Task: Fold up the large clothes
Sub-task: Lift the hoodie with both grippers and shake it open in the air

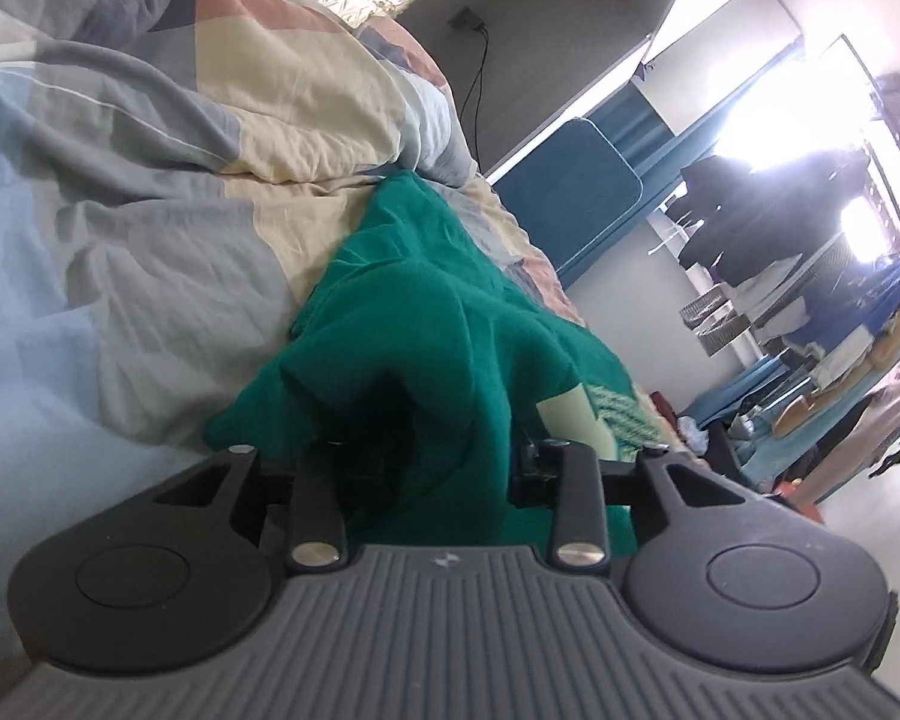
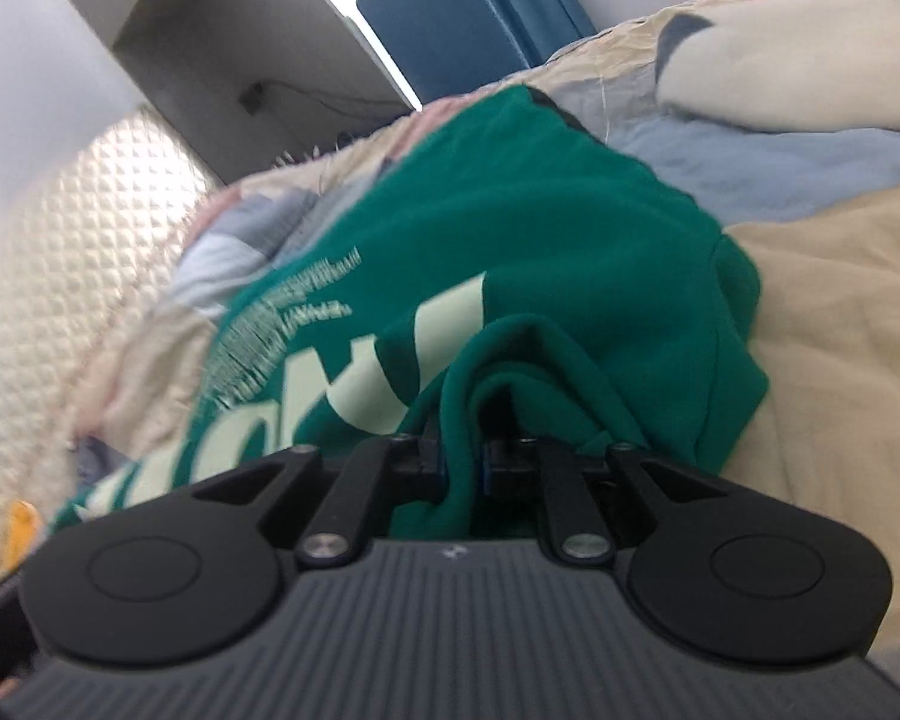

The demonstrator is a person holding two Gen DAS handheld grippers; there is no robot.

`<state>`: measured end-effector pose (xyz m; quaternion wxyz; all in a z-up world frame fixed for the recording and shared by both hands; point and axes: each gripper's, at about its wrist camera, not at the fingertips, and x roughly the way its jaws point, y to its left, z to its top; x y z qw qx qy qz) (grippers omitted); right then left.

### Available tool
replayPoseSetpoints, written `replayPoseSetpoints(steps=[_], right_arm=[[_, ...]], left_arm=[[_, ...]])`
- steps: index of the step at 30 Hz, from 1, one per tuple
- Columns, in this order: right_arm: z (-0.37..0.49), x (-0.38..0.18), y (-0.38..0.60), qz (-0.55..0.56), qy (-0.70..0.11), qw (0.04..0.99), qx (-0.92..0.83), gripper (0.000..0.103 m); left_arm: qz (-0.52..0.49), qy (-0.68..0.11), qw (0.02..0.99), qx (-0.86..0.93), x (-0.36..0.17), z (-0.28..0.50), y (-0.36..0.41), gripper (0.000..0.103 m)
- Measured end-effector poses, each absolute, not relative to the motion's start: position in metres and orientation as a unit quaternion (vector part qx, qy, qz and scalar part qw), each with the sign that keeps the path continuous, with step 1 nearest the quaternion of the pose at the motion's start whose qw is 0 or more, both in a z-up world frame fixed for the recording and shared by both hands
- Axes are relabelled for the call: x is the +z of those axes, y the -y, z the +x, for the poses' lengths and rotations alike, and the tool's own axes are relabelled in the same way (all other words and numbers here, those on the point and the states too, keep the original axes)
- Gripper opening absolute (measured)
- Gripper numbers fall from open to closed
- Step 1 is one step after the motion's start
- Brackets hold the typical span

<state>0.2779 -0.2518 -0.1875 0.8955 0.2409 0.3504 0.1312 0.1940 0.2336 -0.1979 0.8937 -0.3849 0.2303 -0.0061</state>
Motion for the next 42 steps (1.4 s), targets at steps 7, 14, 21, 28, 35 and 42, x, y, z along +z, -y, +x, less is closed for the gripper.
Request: replayPoseSetpoints(steps=[7,14,21,28,35,42], right_arm=[[0.273,-0.187,0.255,0.269,-0.349,0.887,0.138,0.023],[0.233,-0.174,0.278,0.353,-0.347,0.855,0.156,0.066],[0.187,-0.156,0.286,0.315,-0.357,0.869,0.137,0.080],[0.185,-0.164,0.272,0.291,-0.378,0.866,0.149,0.080],[0.209,-0.173,0.256,0.251,-0.383,0.875,0.160,0.080],[0.212,-0.168,0.239,0.262,-0.375,0.856,0.241,0.079]], left_arm=[[-0.395,-0.228,0.890,-0.015,-0.195,0.195,-0.234,0.054],[-0.364,-0.233,0.902,0.000,-0.172,0.153,-0.212,0.083],[-0.329,-0.263,0.907,0.028,-0.160,0.114,-0.187,0.086],[-0.279,-0.323,0.903,0.041,-0.185,0.126,-0.158,0.087],[-0.282,-0.326,0.902,0.017,-0.206,0.148,-0.148,0.085],[-0.287,-0.289,0.911,-0.061,-0.197,0.145,-0.139,0.081]])
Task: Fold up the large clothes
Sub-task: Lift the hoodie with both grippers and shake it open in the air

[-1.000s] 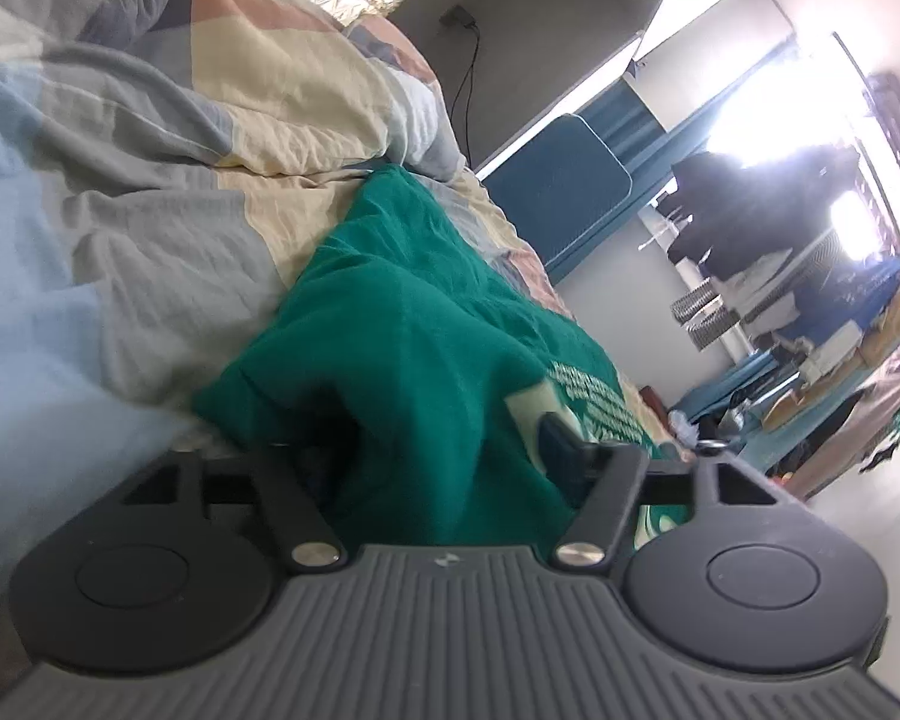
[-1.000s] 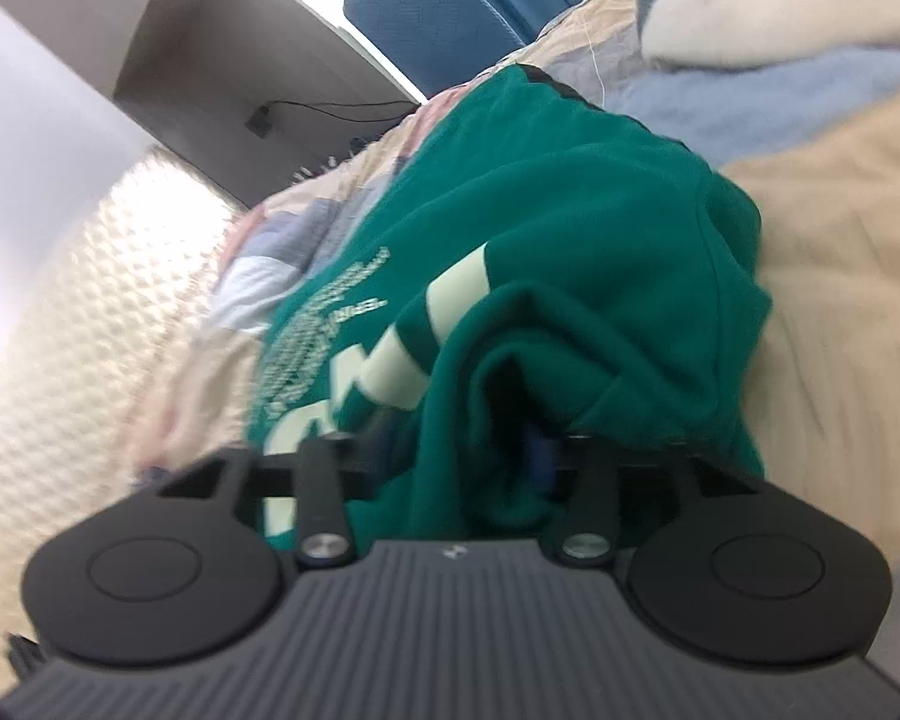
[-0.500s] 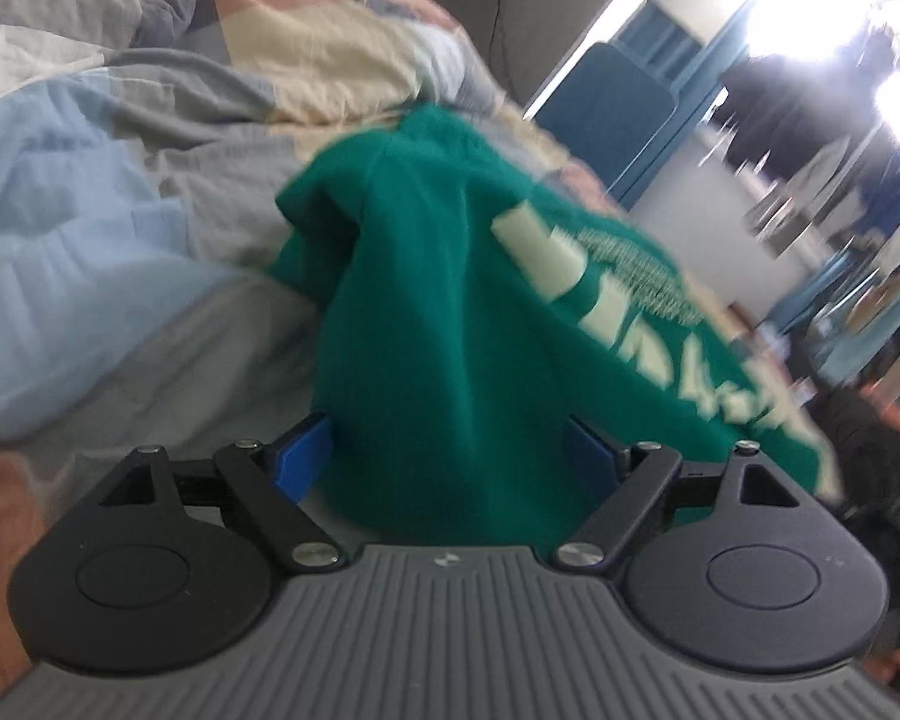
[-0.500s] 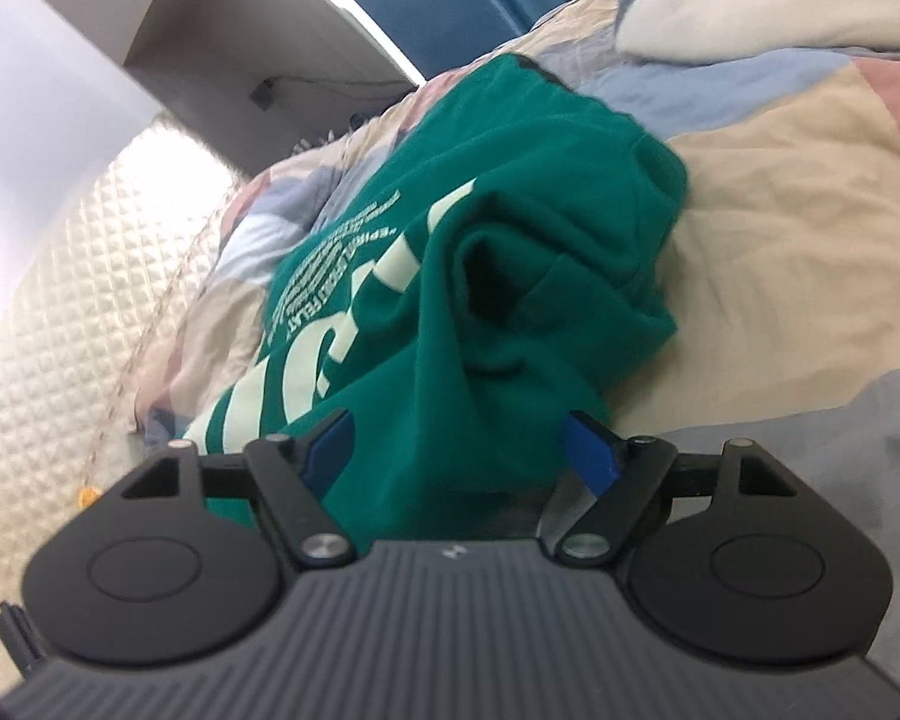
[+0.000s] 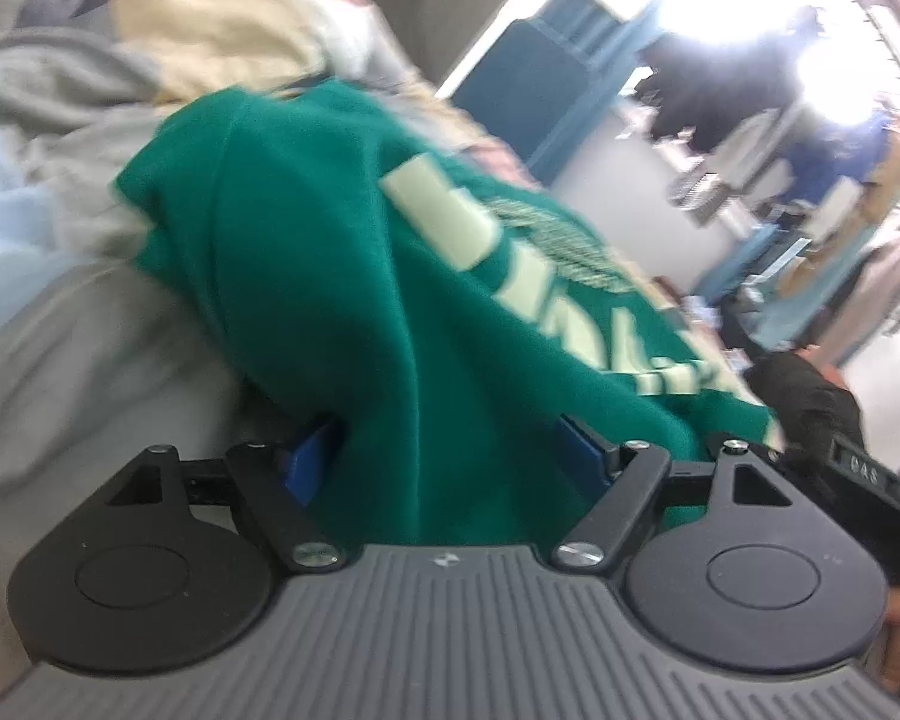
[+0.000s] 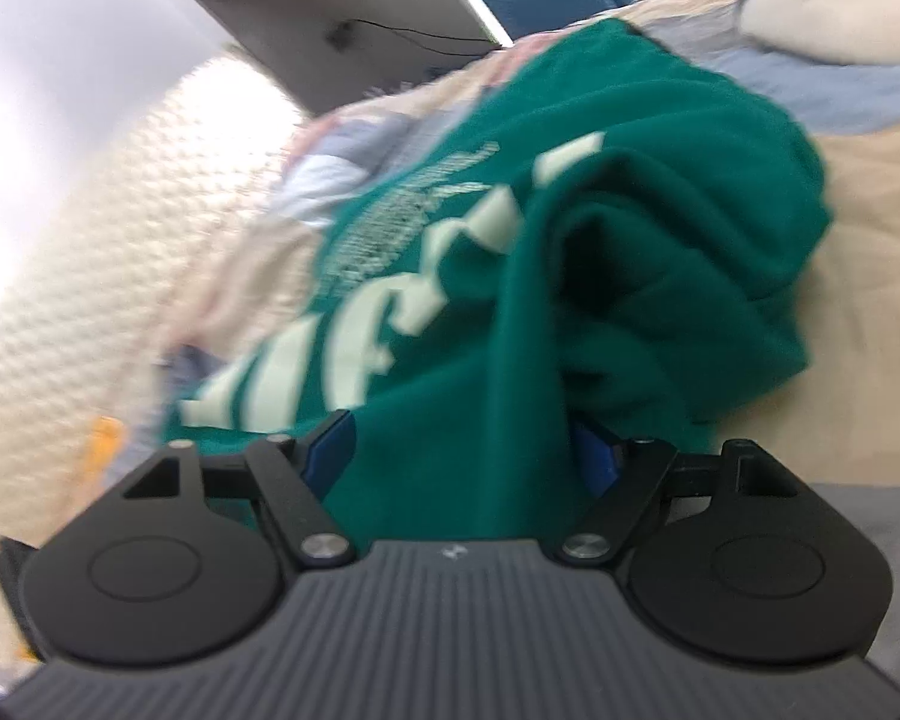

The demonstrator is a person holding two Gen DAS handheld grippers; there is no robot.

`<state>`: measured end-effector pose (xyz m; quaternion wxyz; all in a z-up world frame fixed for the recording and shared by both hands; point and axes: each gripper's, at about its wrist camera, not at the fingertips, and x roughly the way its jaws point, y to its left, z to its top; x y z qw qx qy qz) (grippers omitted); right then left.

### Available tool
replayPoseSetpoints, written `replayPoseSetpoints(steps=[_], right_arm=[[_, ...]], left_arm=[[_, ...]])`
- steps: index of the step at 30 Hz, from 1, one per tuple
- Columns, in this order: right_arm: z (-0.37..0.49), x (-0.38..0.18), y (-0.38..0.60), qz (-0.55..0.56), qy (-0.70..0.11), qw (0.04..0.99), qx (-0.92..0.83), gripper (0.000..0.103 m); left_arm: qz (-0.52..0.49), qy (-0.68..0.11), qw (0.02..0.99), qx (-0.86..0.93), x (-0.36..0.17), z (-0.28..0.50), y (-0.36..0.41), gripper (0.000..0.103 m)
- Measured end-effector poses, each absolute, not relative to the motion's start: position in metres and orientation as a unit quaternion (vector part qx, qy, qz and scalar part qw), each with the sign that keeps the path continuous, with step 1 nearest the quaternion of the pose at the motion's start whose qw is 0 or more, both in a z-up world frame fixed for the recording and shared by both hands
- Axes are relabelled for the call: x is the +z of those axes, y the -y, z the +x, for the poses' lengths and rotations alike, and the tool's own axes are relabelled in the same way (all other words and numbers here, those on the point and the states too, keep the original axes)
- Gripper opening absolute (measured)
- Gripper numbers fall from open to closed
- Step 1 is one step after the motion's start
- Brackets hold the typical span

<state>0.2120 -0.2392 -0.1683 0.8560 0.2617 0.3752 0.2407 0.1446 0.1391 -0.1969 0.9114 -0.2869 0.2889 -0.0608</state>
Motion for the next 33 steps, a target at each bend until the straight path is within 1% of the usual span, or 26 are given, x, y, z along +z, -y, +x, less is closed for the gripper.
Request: replayPoseSetpoints(steps=[2,5,6,7,8,9,10,12,13,16,19,22,24,28,33], right_arm=[[0.211,-0.165,0.238,0.248,-0.365,0.864,0.241,0.079],[0.219,-0.172,0.236,0.231,-0.373,0.871,0.221,0.077],[0.223,-0.176,0.235,0.229,-0.376,0.872,0.214,0.073],[0.227,-0.180,0.234,0.225,-0.379,0.873,0.209,0.068],[0.231,-0.183,0.232,0.220,-0.382,0.874,0.206,0.064],[0.233,-0.185,0.232,0.214,-0.382,0.876,0.203,0.053],[0.235,-0.185,0.231,0.209,-0.379,0.878,0.202,0.034],[0.237,-0.183,0.233,0.209,-0.367,0.882,0.210,0.017],[0.236,-0.181,0.235,0.217,-0.358,0.881,0.222,0.012],[0.221,-0.163,0.246,0.241,-0.305,0.885,0.257,0.009],[0.191,-0.136,0.260,0.255,-0.228,0.897,0.279,0.008],[0.161,-0.113,0.273,0.258,-0.168,0.908,0.284,0.007],[0.149,-0.103,0.280,0.269,-0.160,0.906,0.285,0.007],[0.130,-0.084,0.285,0.257,-0.140,0.911,0.289,0.007],[0.112,-0.055,0.299,0.284,-0.091,0.903,0.309,0.006]], left_arm=[[-0.276,-0.289,0.915,-0.056,-0.198,0.147,-0.136,0.081],[-0.275,-0.298,0.913,-0.047,-0.206,0.157,-0.134,0.080],[-0.273,-0.298,0.914,-0.045,-0.207,0.162,-0.134,0.072],[-0.270,-0.297,0.915,-0.040,-0.209,0.166,-0.135,0.060],[-0.268,-0.298,0.915,-0.039,-0.210,0.169,-0.136,0.053],[-0.266,-0.297,0.916,-0.046,-0.209,0.173,-0.137,0.042],[-0.267,-0.288,0.918,-0.053,-0.207,0.174,-0.139,0.032],[-0.281,-0.265,0.920,-0.067,-0.200,0.172,-0.145,0.023],[-0.286,-0.253,0.921,-0.075,-0.195,0.168,-0.146,0.018],[-0.302,-0.207,0.925,-0.103,-0.172,0.150,-0.149,0.013],[-0.306,-0.158,0.931,-0.124,-0.149,0.125,-0.151,0.010],[-0.269,-0.145,0.946,-0.112,-0.127,0.103,-0.143,0.010],[-0.287,-0.137,0.941,-0.116,-0.122,0.091,-0.142,0.010],[-0.302,-0.110,0.940,-0.114,-0.104,0.067,-0.141,0.008],[-0.303,-0.059,0.942,-0.134,-0.060,0.032,-0.148,0.007]])
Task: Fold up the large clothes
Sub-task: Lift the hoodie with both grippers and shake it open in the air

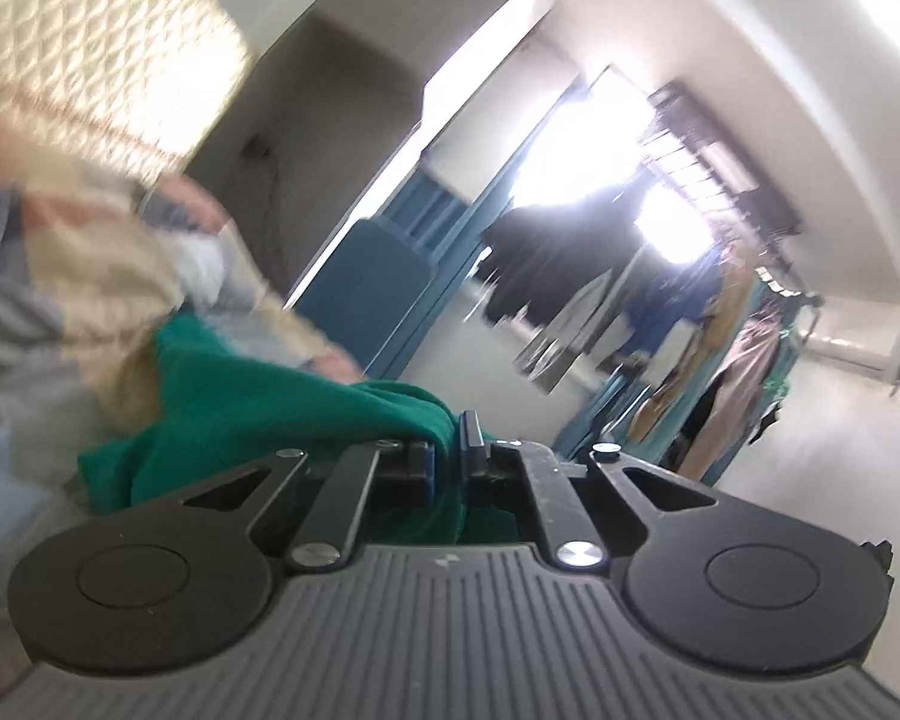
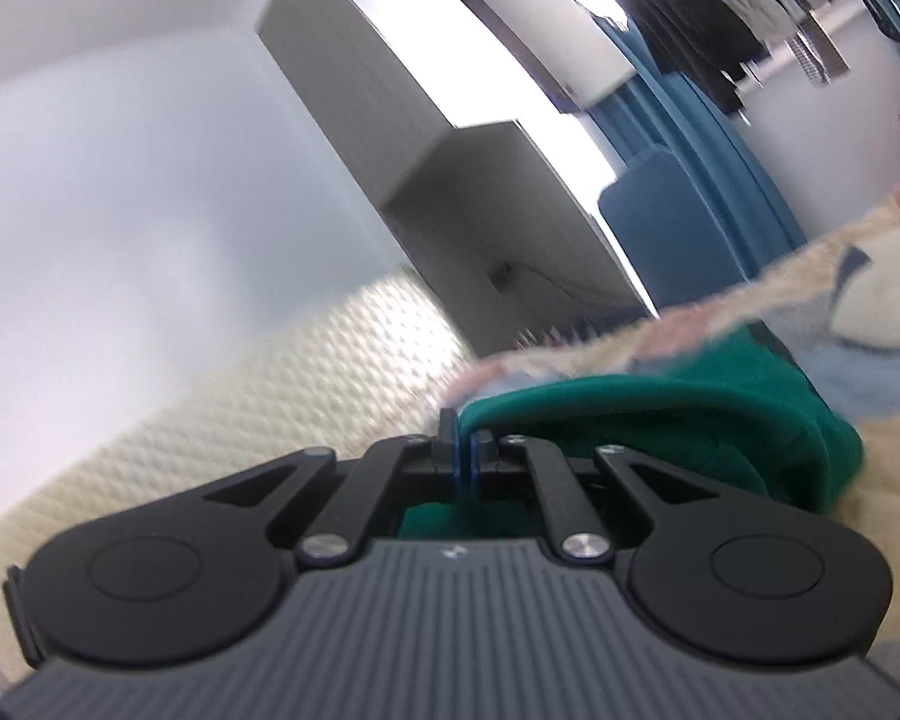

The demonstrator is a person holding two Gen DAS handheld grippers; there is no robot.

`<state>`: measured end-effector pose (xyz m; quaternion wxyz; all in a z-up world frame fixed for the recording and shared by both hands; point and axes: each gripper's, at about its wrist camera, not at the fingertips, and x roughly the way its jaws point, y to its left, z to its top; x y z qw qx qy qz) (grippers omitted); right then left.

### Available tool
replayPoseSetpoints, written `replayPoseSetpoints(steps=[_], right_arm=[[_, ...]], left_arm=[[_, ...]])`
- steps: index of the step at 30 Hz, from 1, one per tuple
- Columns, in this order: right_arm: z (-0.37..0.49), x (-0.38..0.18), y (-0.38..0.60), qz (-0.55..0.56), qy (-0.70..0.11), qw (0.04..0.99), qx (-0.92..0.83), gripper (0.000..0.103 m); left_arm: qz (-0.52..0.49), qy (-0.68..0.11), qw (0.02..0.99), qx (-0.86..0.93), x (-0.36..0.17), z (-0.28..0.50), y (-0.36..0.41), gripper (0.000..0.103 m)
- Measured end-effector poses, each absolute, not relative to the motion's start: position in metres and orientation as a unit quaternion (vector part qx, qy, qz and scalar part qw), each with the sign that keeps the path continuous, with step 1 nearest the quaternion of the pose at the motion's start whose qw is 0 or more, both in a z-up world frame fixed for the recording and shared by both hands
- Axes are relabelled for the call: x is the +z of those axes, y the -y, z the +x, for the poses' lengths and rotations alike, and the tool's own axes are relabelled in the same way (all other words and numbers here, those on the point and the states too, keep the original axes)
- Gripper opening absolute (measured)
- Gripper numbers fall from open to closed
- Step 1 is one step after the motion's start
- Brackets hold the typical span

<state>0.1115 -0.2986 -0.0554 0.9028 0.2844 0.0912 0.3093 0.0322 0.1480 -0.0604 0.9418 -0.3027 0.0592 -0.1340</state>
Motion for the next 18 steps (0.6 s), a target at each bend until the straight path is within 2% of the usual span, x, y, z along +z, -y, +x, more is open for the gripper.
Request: replayPoseSetpoints(steps=[4,8,13,18], right_arm=[[0.102,-0.011,0.300,0.278,-0.052,0.902,0.327,0.006],[0.095,0.040,0.303,0.279,-0.012,0.896,0.346,0.006],[0.099,0.114,0.307,0.297,0.034,0.879,0.370,0.006],[0.098,0.201,0.305,0.266,0.092,0.876,0.392,0.006]], left_arm=[[-0.303,-0.023,0.941,-0.147,-0.015,0.010,-0.151,0.007],[-0.270,0.010,0.950,-0.157,0.053,-0.006,-0.151,0.007],[-0.246,0.058,0.951,-0.181,0.158,-0.021,-0.152,0.007],[-0.227,0.098,0.949,-0.197,0.266,-0.025,-0.157,0.007]])
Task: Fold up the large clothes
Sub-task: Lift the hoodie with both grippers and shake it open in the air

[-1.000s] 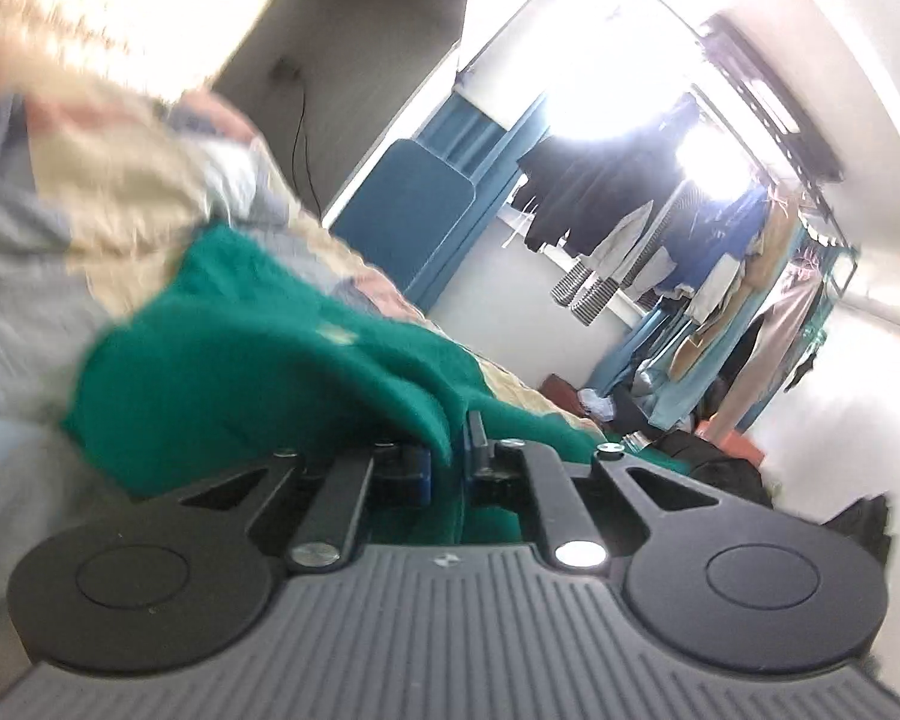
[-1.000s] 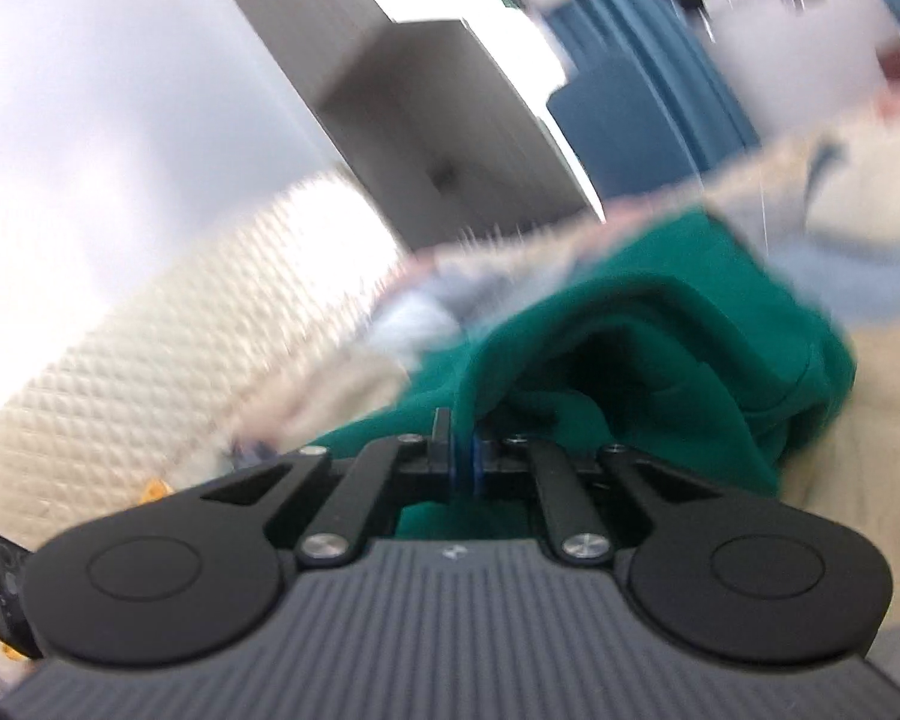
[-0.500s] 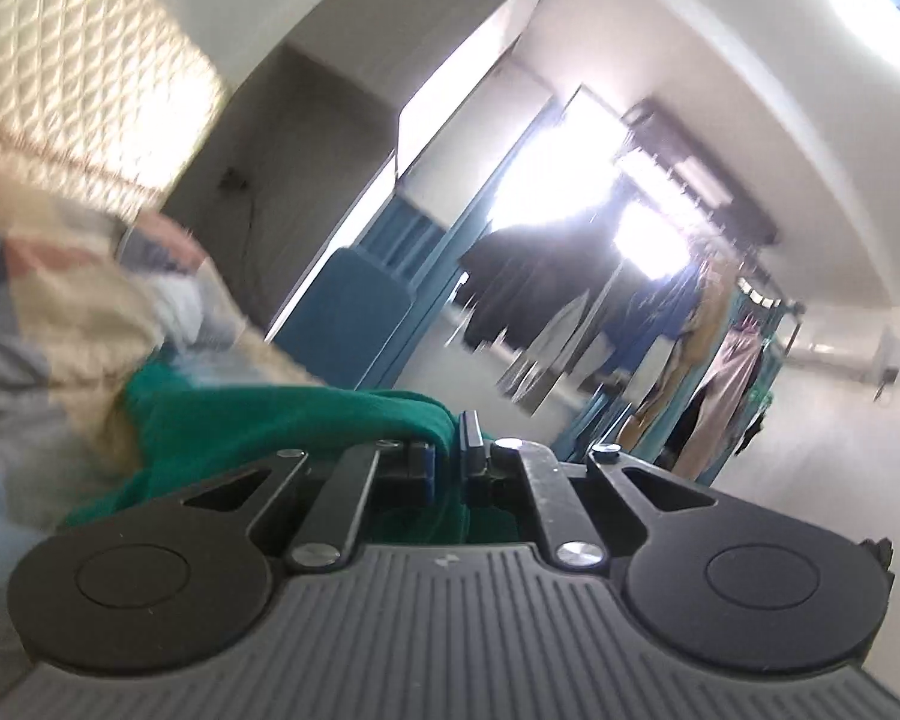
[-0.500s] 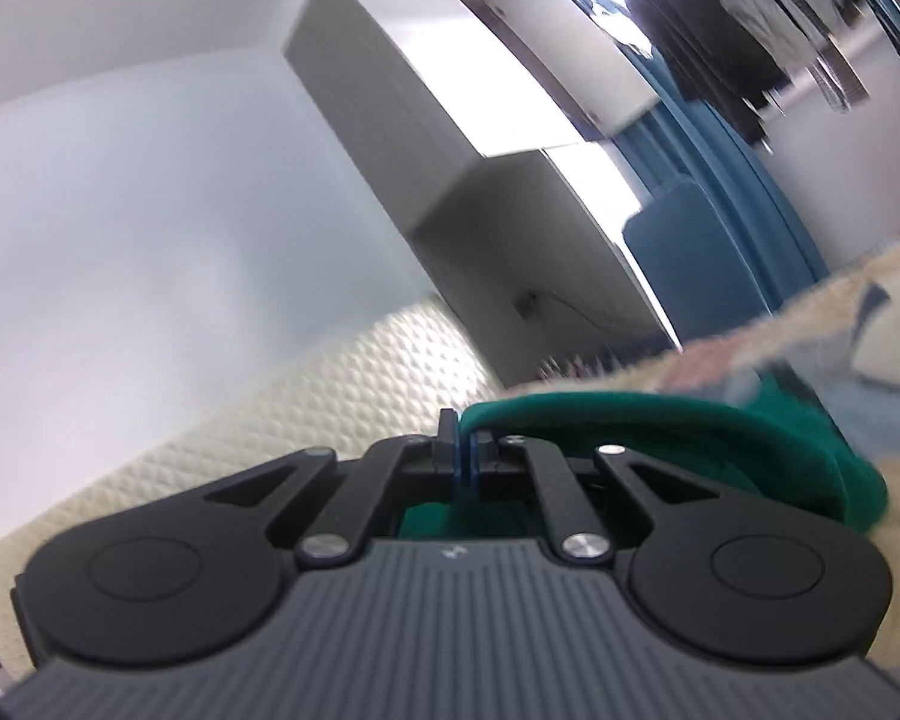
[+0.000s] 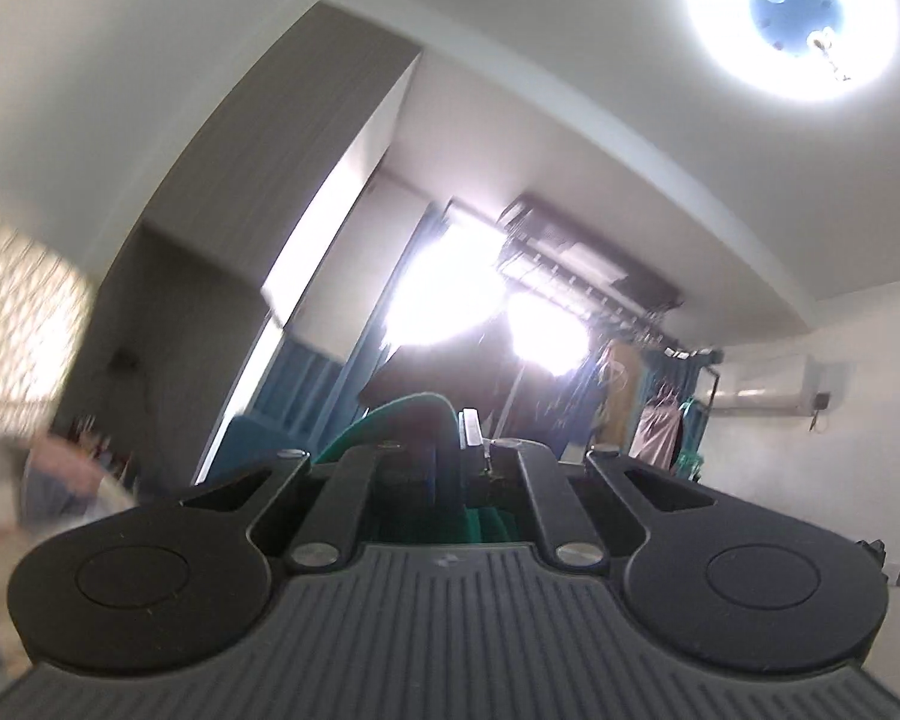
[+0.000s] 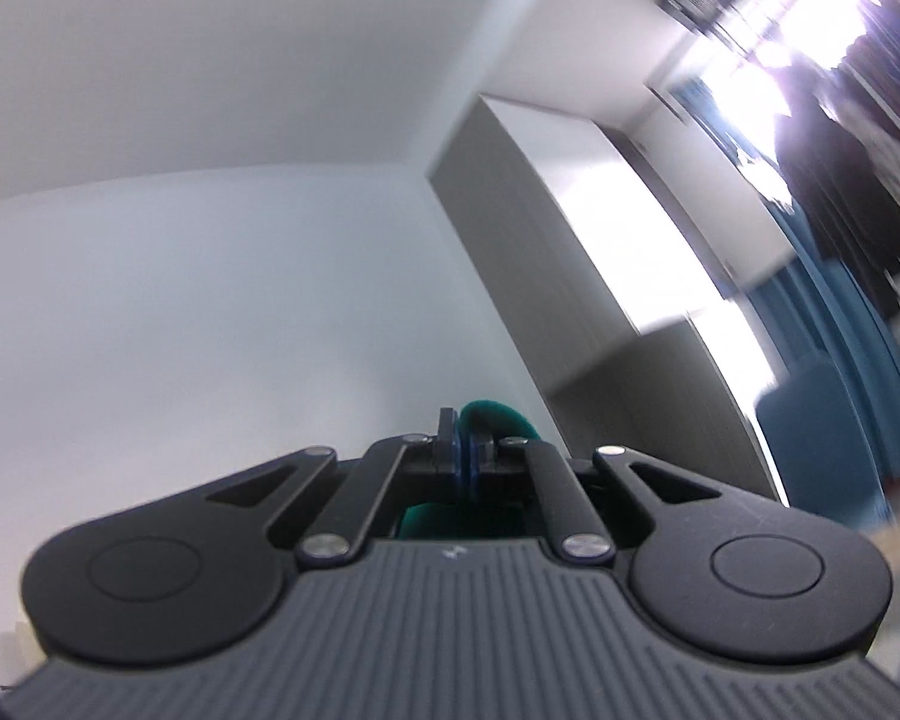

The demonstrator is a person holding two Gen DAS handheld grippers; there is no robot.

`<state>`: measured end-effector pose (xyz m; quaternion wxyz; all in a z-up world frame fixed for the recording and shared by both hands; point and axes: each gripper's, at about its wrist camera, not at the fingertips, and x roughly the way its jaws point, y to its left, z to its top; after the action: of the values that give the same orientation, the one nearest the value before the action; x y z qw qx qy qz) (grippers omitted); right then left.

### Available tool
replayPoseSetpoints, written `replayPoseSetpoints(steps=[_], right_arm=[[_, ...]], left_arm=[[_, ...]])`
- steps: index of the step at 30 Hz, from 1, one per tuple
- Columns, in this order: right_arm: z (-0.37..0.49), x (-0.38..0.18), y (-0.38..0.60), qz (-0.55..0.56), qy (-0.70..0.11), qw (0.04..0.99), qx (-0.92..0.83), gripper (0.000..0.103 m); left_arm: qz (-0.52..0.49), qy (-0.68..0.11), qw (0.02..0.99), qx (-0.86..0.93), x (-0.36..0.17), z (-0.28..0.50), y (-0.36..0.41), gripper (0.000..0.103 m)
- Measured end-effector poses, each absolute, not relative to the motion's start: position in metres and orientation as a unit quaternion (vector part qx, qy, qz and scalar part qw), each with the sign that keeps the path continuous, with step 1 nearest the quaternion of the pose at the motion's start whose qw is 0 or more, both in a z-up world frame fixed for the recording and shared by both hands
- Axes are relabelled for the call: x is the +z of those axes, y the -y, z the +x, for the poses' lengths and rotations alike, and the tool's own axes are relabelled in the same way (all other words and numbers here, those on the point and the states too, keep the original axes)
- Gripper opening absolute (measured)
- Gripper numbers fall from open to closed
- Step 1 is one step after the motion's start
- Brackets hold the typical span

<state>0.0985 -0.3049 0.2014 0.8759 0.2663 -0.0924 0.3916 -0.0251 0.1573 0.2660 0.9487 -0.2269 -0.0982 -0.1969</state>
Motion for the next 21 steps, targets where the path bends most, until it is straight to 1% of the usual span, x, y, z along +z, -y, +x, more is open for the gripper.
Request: replayPoseSetpoints(steps=[3,6,8,10,11,13,16,19,21], right_arm=[[0.104,0.250,0.306,0.260,0.123,0.872,0.396,0.006],[0.118,0.287,0.305,0.250,0.144,0.876,0.387,0.006],[0.130,0.301,0.301,0.225,0.148,0.889,0.370,0.006],[0.152,0.297,0.300,0.213,0.131,0.901,0.356,0.006],[0.166,0.288,0.297,0.207,0.118,0.907,0.347,0.006],[0.200,0.252,0.289,0.189,0.086,0.924,0.322,0.006],[0.249,0.173,0.283,0.185,0.038,0.937,0.295,0.006],[0.297,0.089,0.281,0.203,0.013,0.941,0.269,0.006],[0.327,0.042,0.278,0.215,-0.002,0.944,0.250,0.006]], left_arm=[[-0.215,0.112,0.947,-0.210,0.328,-0.024,-0.158,0.007],[-0.212,0.126,0.942,-0.228,0.373,-0.017,-0.160,0.007],[-0.201,0.125,0.945,-0.226,0.392,-0.005,-0.158,0.008],[-0.199,0.105,0.949,-0.220,0.387,0.028,-0.161,0.008],[-0.199,0.093,0.951,-0.216,0.378,0.044,-0.161,0.008],[-0.195,0.064,0.956,-0.209,0.350,0.078,-0.160,0.008],[-0.189,0.013,0.963,-0.192,0.279,0.138,-0.159,0.008],[-0.180,-0.003,0.968,-0.173,0.200,0.186,-0.158,0.008],[-0.178,-0.031,0.971,-0.155,0.154,0.228,-0.157,0.008]])
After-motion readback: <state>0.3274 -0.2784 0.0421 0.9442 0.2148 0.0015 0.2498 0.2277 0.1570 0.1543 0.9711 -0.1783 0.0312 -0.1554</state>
